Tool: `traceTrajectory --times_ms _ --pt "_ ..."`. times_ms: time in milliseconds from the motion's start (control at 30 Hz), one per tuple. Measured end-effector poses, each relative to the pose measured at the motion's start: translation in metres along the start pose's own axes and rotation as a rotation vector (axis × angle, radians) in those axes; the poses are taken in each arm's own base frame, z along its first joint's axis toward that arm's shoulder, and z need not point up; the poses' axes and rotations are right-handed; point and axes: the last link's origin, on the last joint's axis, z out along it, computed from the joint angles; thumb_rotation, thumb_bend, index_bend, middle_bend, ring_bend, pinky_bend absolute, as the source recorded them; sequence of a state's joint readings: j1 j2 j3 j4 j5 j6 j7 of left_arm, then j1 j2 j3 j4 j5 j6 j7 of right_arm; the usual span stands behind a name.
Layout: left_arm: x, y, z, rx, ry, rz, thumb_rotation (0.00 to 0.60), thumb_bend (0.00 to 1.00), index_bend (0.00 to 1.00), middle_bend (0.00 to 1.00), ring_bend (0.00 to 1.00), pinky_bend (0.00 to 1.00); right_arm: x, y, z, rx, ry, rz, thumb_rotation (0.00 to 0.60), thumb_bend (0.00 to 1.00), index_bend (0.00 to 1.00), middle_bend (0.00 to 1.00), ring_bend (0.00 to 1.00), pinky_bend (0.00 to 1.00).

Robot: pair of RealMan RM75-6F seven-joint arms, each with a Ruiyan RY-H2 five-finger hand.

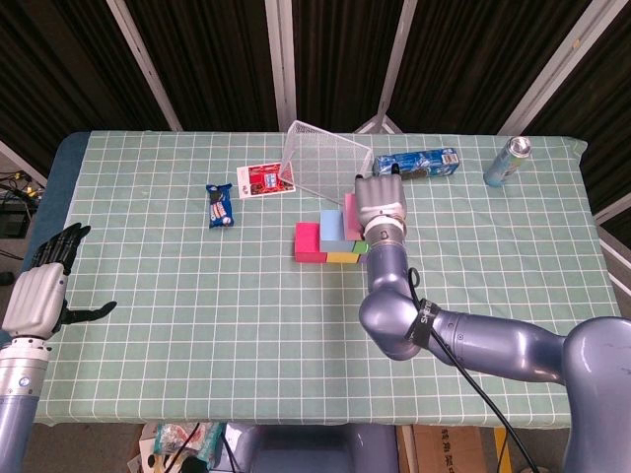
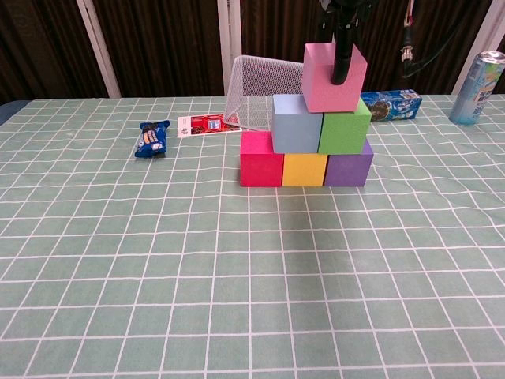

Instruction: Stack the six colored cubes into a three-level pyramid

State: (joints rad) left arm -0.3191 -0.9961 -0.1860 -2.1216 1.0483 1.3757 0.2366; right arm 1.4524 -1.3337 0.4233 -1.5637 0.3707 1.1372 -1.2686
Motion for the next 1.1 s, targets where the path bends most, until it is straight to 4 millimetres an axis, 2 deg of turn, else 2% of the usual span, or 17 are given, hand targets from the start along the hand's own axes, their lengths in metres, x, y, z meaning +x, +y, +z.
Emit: traceTrajectory --times_ms 1100 --pt "-0.0009 -0.0004 -0.0005 0.003 -0.007 0.003 0.6 0.13 0.0 0.0 0.0 0.0 -0.0057 -0.0024 0.0019 -0.001 0.004 0.002 0.6 0.24 0.17 0.48 0.32 0.0"
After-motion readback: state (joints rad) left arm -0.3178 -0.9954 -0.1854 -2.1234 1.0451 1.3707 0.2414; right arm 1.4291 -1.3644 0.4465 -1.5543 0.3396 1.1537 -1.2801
